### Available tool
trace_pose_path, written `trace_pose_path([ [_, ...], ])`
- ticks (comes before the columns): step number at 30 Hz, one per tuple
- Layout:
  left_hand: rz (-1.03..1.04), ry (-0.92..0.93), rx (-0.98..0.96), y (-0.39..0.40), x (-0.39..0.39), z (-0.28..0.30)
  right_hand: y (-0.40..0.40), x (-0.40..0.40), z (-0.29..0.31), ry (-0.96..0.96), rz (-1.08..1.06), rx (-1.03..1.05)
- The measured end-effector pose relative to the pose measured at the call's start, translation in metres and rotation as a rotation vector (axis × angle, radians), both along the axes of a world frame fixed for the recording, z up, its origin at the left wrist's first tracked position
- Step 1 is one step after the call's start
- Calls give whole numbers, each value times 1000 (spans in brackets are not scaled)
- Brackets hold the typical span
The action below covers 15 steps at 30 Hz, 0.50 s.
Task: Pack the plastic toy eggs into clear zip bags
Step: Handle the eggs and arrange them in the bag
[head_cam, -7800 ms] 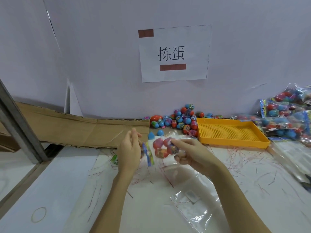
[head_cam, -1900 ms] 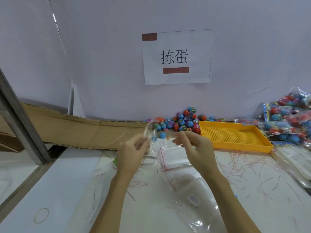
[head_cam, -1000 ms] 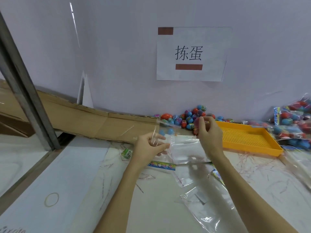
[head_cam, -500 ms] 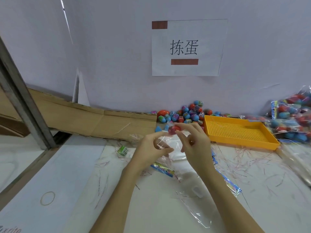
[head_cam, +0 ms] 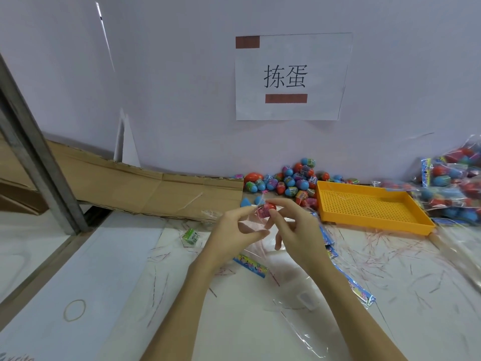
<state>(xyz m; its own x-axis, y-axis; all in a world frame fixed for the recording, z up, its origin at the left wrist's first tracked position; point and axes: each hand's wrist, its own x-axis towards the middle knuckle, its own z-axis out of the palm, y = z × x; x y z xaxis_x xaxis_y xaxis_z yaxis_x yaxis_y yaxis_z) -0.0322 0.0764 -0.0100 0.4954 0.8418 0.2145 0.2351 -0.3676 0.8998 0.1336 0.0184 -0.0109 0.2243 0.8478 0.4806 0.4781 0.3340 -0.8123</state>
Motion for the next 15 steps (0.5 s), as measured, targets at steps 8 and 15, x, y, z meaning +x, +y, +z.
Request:
trace_pose_path([
  [8,-106,-120,-84,-1,2,4,-1,1,2,-37,-59,47],
  [15,-45,-112,-30,4,-1,-2,-1,1,0,-145,-89,-23],
])
